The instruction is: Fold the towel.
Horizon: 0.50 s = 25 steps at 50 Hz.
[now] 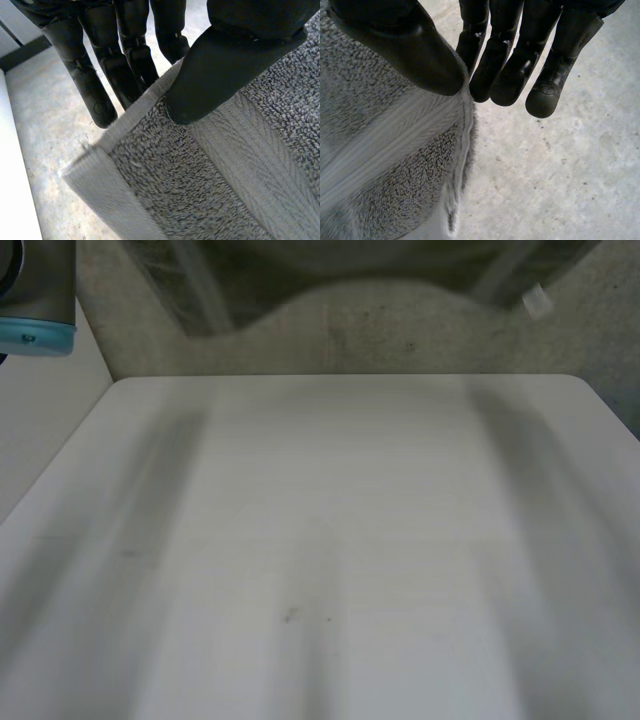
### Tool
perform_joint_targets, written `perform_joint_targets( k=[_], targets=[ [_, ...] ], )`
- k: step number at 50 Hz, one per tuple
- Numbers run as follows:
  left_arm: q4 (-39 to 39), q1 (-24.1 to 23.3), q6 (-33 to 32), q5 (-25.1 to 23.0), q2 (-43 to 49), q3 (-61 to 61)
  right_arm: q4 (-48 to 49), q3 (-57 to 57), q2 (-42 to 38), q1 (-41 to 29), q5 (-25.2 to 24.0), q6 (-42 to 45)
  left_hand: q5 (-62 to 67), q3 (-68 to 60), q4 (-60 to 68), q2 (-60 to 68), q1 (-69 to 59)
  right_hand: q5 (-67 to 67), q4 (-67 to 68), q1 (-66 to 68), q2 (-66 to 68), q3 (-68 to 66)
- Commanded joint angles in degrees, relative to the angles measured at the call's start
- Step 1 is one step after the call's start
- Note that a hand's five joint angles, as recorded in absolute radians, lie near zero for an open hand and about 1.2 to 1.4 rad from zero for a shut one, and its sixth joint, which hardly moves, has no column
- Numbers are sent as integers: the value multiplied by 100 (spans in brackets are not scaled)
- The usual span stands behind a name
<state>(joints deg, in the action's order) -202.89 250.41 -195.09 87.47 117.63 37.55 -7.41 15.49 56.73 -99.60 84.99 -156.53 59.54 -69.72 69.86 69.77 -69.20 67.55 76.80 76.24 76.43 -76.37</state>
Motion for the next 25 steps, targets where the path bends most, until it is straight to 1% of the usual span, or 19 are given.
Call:
perform_joint_targets(
  k=[1,2,4,5,6,7,9,10,12,13,15,16,17,18,19,20,24,25],
  targets=[
    [479,245,208,-115,-12,1436,-323,2278,304,11,-639,315,1046,-1028,1014,1023,-1080,245,320,376,357,-363],
    [479,245,208,-116,-12,1440,-323,2283,304,11,-641,316,1046,-1028,1014,1023,-1080,245,320,376,357,-363],
    [357,263,182,-255,23,2279,-26,3184,321,-15,-860,509,1046,-1028,1014,1023,-1080,245,320,376,357,-363],
    [356,263,182,-256,23,2283,-24,3188,322,-15,-861,509,1046,-1028,1014,1023,-1080,245,320,376,357,-363],
    [217,271,147,-396,76,2675,194,3632,287,-41,-904,640,1046,-1028,1014,1023,-1080,245,320,376,357,-363],
    [215,272,147,-397,76,2679,196,3636,286,-42,-905,641,1046,-1028,1014,1023,-1080,245,320,376,357,-363],
    [-117,280,-54,-668,364,3370,738,4450,129,-68,-966,956,1046,-1028,1014,1023,-1080,245,320,376,357,-363],
    [-119,280,-56,-669,366,3373,741,4454,128,-68,-966,958,1046,-1028,1014,1023,-1080,245,320,376,357,-363],
    [-469,280,-466,-836,698,3960,1275,5049,-248,-77,-992,1334,1046,-1028,1014,1023,-1080,245,320,376,357,-363],
    [-470,280,-469,-836,700,3962,1277,5051,-250,-77,-993,1336,1046,-1028,1014,1023,-1080,245,320,376,357,-363],
    [-680,272,-932,-898,1102,4295,1540,5323,-600,-120,-888,1712,1046,-1028,1014,1023,-1080,245,320,376,357,-363],
    [-681,272,-934,-898,1104,4296,1541,5324,-601,-121,-887,1714,1046,-1028,1014,1023,-1080,245,320,376,357,-363],
    [-673,272,-1152,-898,1261,4340,1523,5350,-749,-121,-870,1862,1046,-1028,1014,1023,-1080,245,320,376,357,-363],
    [-672,272,-1154,-898,1263,4340,1523,5350,-751,-121,-870,1863,1046,-1028,1014,1023,-1080,245,320,376,357,-363],
    [-646,280,-1337,-889,1358,4358,1471,5402,-812,-121,-861,1985,1046,-1028,1014,1023,-1080,245,320,376,357,-363],
    [-620,289,-1478,-880,1368,4410,1418,5455,-786,-121,-852,2030,1046,-1028,1014,1023,-1080,245,320,376,357,-363],
    [-453,359,-1585,-863,1227,4516,1277,5631,-540,-68,-852,2030,1046,-1028,1014,1023,-1080,245,320,376,357,-363],
    [-314,386,-1602,-871,1027,4594,1181,5718,-314,-42,-861,2039,1046,-1028,1014,1023,-1080,245,320,376,357,-363]
  ],
)
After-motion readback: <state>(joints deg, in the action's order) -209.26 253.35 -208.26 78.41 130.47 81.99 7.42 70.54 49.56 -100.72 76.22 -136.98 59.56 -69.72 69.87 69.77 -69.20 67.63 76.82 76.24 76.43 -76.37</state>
